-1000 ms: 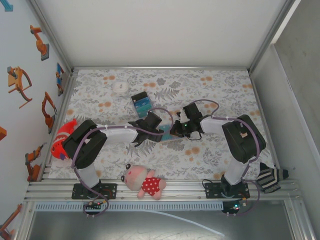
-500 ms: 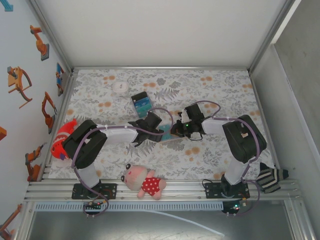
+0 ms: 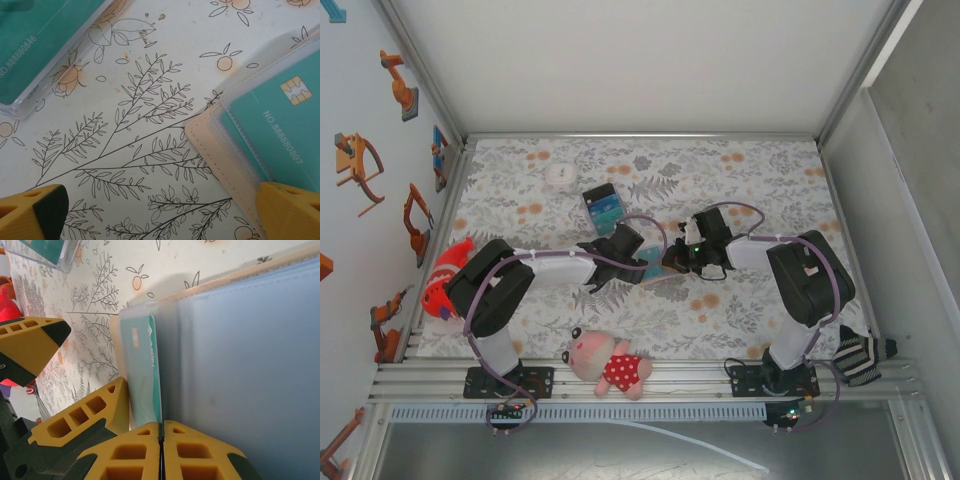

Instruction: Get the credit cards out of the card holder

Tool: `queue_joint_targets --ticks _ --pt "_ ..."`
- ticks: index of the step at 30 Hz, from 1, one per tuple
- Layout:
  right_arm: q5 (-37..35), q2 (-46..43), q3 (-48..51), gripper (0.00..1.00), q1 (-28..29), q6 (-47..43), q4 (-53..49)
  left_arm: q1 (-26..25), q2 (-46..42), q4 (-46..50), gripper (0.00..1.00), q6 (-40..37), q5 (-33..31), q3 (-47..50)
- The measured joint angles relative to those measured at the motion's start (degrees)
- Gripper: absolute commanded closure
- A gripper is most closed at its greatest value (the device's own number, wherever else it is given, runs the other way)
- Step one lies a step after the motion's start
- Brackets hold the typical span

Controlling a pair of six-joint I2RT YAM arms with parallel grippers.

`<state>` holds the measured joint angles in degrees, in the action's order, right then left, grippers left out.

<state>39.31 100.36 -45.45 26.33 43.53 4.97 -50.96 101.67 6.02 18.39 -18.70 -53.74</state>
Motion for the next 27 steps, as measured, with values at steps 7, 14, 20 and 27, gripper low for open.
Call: queue_joint_targets --ticks 7,14,20,27 --pt "0.7 0.0 0.5 0.84 -0.1 1.1 1.5 0.0 0.0 0.3 0.03 -0.2 0.0 -0.2" --pt "1.4 0.0 0.9 0.94 -0.3 1.7 3.0 0.0 0.2 0.7 0.03 -0.2 0.0 -0.5" --pt "1.7 -0.1 1.4 0.96 -0.7 1.7 3.5 0.0 0.2 0.8 0.03 -0.2 0.0 -0.6" --pt "1.9 -0.4 2.1 0.97 -1.9 1.7 3.5 0.0 0.2 0.8 0.03 -0.2 0.0 -0.6"
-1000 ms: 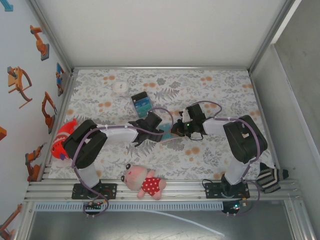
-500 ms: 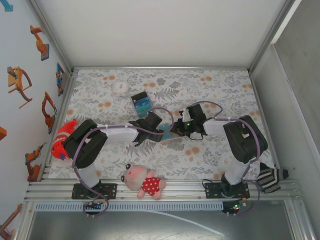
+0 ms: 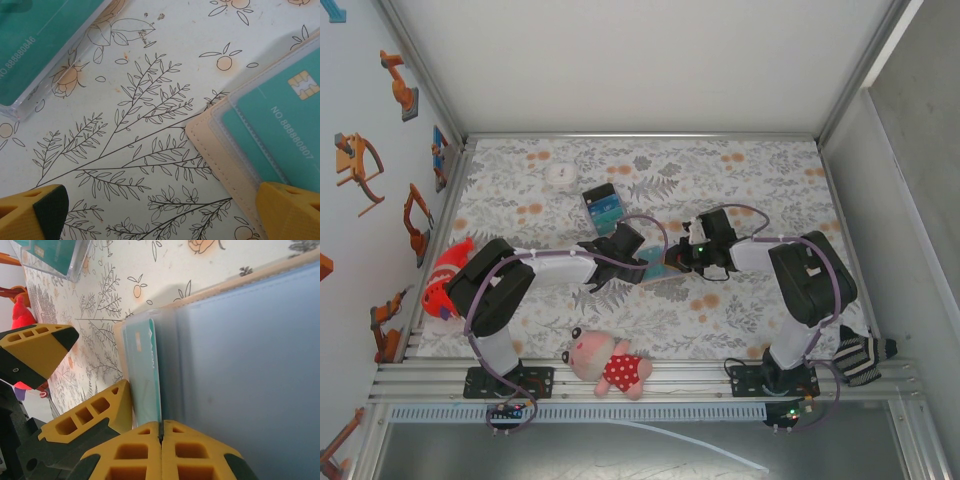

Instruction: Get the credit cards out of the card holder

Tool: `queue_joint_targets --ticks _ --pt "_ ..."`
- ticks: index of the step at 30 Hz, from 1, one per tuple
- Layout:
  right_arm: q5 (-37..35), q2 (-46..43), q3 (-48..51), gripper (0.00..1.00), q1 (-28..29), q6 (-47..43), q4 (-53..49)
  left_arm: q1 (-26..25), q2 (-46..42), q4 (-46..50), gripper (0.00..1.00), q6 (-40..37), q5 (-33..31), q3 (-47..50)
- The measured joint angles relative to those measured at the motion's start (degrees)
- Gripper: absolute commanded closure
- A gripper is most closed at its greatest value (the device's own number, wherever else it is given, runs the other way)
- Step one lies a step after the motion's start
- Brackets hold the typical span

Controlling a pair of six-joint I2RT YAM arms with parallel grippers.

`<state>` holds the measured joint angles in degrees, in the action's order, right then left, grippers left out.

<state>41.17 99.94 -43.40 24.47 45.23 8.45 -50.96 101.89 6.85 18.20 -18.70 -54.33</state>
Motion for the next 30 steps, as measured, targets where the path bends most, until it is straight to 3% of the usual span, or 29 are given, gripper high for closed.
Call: queue_joint_targets --ticks 30 --pt "0.2 -0.5 0.2 0.97 -0.3 -2.4 -0.6 0.4 -0.3 -4.7 0.03 -0.4 3.3 -2.6"
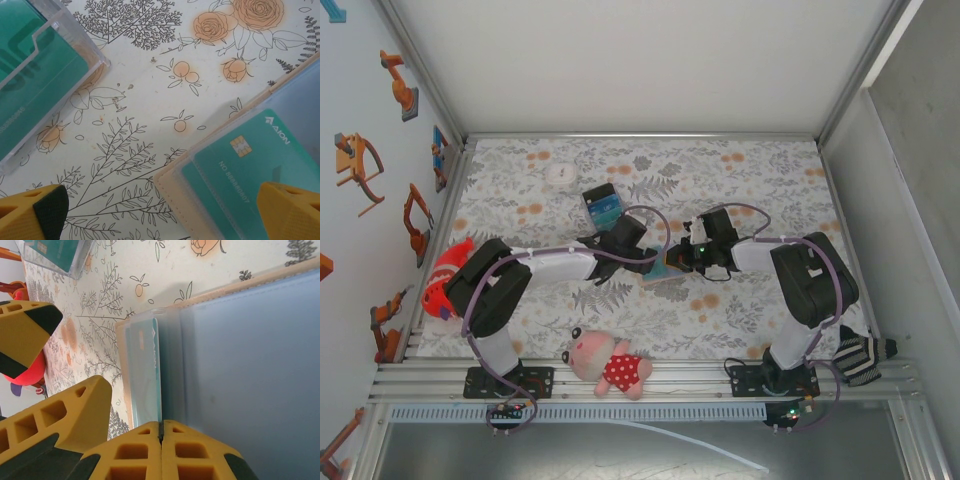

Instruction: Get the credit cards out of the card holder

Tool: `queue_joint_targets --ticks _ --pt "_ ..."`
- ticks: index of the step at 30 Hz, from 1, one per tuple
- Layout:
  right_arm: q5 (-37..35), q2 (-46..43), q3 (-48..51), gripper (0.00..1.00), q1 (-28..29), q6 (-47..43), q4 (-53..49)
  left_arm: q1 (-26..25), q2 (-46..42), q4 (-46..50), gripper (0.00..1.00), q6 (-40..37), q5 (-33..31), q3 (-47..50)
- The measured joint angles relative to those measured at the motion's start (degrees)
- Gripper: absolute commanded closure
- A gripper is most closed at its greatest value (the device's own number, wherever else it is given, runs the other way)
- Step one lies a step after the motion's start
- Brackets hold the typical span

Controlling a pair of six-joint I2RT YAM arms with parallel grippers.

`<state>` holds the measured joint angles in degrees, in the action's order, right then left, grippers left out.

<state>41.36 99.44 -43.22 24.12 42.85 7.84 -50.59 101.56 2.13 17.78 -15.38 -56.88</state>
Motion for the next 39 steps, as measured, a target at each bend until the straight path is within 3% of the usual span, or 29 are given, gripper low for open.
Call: queue_joint_targets --ticks 34,39 --pt "-0.2 -2.5 1.3 1.0 -1.9 -0.7 -0.8 0.0 2.8 3.0 0.03 -1.7 -0.5 -0.7" --pt "-0.2 -2.8 1.4 0.88 -2.0 -0.9 -0.8 0.0 2.9 3.0 0.03 -1.7 -0.5 -0.7"
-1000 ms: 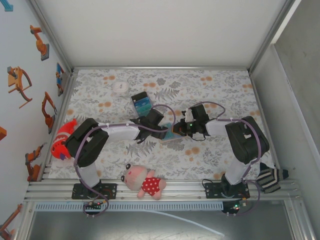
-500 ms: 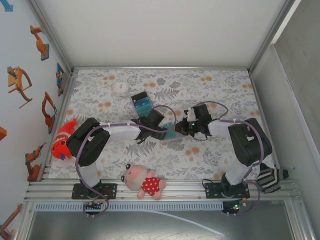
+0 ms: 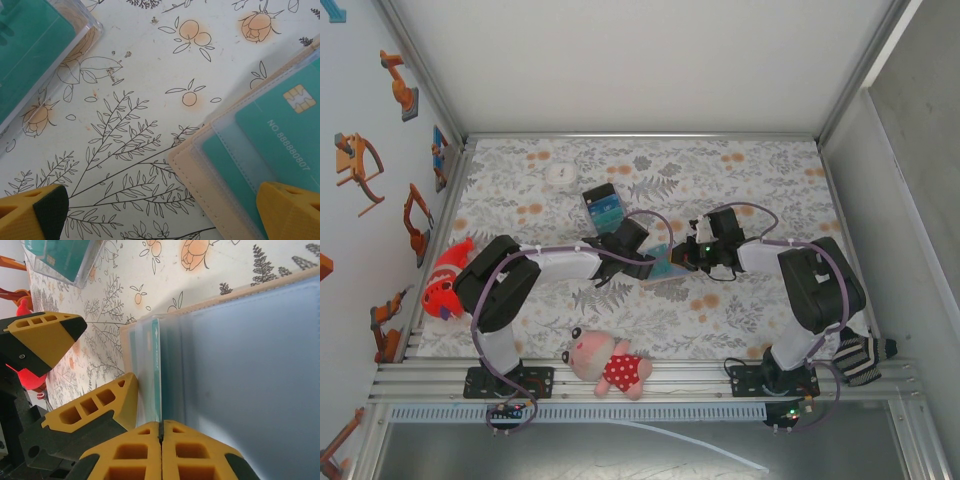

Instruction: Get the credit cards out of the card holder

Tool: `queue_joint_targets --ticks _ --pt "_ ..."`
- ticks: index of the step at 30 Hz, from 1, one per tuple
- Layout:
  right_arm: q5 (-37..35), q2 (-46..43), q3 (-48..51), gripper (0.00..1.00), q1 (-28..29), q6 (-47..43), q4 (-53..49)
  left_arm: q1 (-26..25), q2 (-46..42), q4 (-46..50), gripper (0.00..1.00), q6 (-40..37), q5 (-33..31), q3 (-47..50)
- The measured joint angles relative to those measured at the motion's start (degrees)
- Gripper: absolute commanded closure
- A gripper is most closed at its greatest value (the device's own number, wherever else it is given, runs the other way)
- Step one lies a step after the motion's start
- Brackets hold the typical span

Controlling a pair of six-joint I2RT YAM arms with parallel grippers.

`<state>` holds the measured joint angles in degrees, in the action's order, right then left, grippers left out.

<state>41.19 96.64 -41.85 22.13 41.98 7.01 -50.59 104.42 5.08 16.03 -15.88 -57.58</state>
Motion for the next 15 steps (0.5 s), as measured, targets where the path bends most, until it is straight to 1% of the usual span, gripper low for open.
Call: queue_joint_targets --ticks 3,15 --pt "0.2 0.0 0.5 0.84 0.0 0.0 0.5 0.0 0.2 -0.2 0.03 0.0 0.0 -0.1" --pt "2.2 0.2 1.6 0.81 0.0 0.9 6.0 0.0 0.6 -1.1 0.03 -0.2 0.0 -0.2"
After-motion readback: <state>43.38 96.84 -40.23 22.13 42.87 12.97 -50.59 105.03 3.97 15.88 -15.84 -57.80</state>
